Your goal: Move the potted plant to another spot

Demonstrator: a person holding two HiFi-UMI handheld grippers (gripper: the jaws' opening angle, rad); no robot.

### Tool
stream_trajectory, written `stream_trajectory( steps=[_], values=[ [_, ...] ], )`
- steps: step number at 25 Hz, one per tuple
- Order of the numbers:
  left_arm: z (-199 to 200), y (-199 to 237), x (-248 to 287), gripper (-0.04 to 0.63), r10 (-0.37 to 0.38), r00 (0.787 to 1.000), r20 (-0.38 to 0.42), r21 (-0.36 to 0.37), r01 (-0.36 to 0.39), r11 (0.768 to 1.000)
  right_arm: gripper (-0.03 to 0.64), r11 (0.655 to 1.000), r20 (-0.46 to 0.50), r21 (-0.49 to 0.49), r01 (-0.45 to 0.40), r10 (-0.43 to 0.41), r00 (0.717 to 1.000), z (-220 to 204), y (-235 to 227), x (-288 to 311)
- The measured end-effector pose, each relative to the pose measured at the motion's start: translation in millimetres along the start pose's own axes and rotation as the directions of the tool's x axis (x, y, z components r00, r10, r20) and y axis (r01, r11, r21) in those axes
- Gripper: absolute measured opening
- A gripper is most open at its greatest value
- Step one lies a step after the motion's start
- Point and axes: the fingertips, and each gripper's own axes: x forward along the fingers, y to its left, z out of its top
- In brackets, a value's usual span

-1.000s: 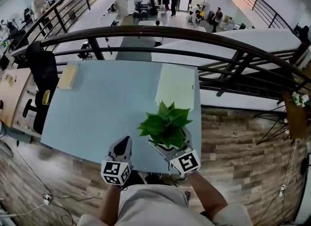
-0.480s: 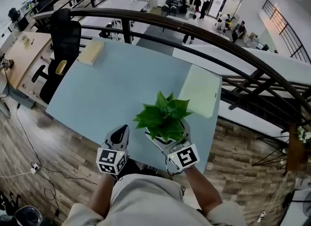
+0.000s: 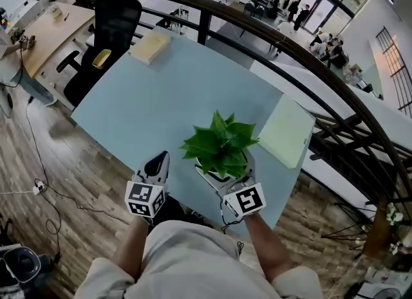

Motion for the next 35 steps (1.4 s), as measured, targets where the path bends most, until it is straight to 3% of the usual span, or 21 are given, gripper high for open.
stream_trajectory(
  steps=[16, 25, 35],
  values=[
    [-22.6, 154.0, -33.8, 0.011, 0.225, 0.974, -0.032, -0.120, -0.227, 0.966, 0.508, 0.983, -0.104, 0.051, -0.174, 0.179, 0.978, -42.0, 63.9, 135.1],
    [-28.2, 232.7, -32.7, 0.011, 0.284, 0.957, -0.056, -0.167, -0.290, 0.942, 0.508, 0.971, -0.148, 0.085, -0.225, 0.236, 0.960, -65.7, 85.5, 225.8],
    [-44.4, 284.4, -25.2, 0.011, 0.307, 0.942, -0.137, -0.183, -0.328, 0.927, 0.508, 0.956, -0.189, 0.121, -0.266, 0.286, 0.940, -93.8, 101.9, 292.2]
  ],
)
